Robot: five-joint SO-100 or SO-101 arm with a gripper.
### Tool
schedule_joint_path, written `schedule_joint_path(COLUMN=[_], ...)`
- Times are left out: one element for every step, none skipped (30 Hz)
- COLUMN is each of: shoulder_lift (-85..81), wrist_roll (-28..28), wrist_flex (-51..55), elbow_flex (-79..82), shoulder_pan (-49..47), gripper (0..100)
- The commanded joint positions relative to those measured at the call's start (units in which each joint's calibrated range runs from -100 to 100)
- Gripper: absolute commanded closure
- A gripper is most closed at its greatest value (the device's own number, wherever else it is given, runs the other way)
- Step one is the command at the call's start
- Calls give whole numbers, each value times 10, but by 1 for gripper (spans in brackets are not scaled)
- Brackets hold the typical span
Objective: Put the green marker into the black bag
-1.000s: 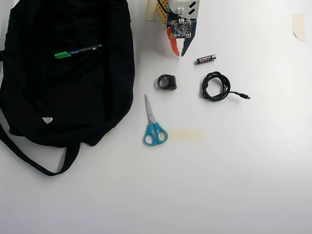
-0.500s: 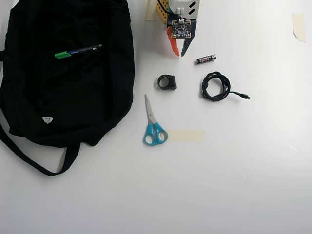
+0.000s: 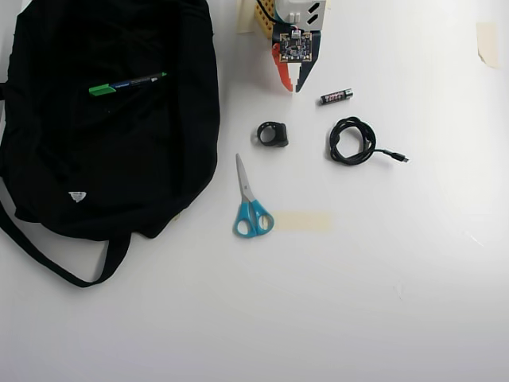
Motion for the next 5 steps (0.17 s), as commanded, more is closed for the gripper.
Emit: schedule_joint_path(shoulder_lift=[-7, -7, -7, -7, -7], wrist_roll=[-1, -1, -1, -1, -1], wrist_flex=[15, 15, 15, 15, 15], elbow_flex=[14, 14, 14, 14, 14], shoulder_pan=[2, 2, 2, 2, 2], gripper=[98, 98, 98, 98, 98])
